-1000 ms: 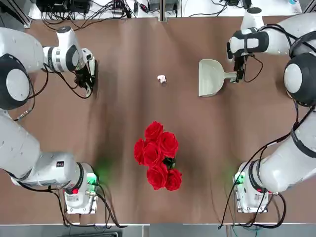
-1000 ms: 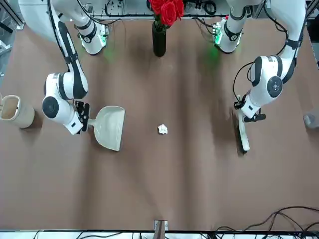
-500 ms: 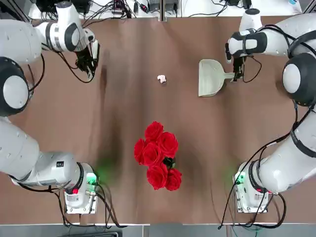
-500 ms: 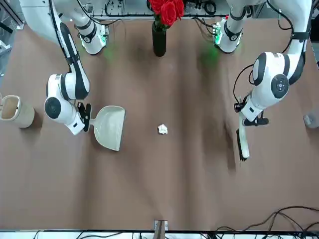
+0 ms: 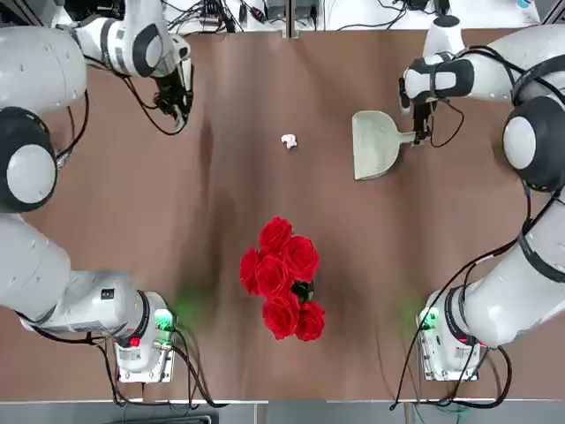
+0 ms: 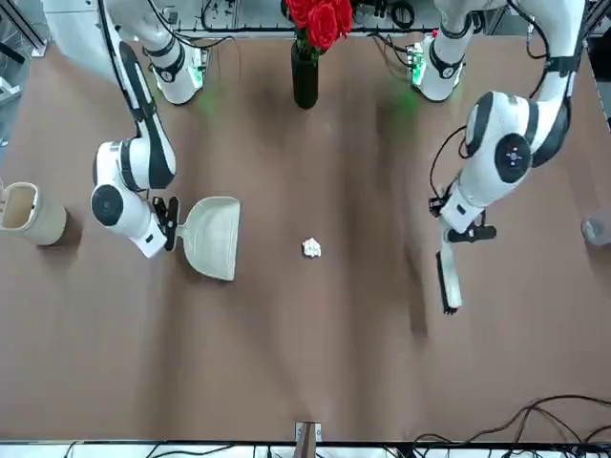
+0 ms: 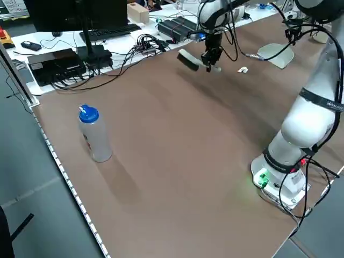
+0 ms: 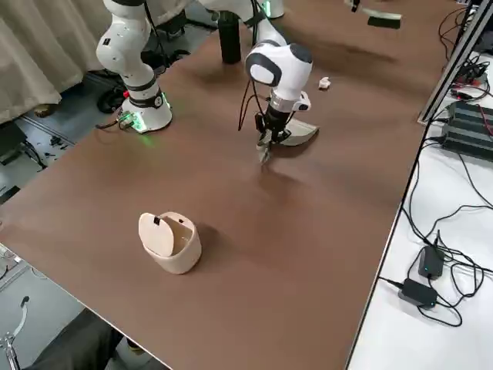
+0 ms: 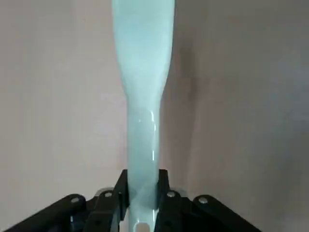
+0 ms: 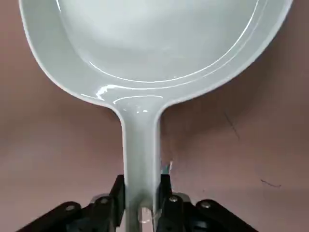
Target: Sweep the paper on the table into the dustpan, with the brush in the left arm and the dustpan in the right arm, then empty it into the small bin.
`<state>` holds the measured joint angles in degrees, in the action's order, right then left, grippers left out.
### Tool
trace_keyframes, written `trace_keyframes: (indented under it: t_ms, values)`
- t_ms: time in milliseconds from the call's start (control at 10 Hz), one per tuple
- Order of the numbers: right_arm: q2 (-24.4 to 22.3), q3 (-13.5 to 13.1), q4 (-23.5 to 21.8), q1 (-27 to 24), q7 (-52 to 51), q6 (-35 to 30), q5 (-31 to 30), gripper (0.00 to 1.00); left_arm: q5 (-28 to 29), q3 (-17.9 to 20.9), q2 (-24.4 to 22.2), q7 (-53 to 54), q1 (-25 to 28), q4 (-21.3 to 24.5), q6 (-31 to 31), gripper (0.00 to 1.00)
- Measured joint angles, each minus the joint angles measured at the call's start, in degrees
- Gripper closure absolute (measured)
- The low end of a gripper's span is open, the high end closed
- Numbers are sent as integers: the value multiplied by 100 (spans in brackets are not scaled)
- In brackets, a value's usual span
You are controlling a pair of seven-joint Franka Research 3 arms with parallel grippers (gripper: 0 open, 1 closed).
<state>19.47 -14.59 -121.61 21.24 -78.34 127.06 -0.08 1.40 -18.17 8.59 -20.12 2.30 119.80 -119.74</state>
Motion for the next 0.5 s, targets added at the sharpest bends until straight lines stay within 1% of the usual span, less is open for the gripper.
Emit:
trace_keyframes:
  t_ms: [200,400,500]
  values:
    - [0,2,6,48,33,0,3,67,0,-197,192,-152,-72,-266,0,73]
    - [0,5,29,210,259,-1,8,67,0,-238,458,-246,-489,-595,0,73]
    - [0,10,54,376,467,-1,10,67,0,-247,634,-275,-787,-763,0,73]
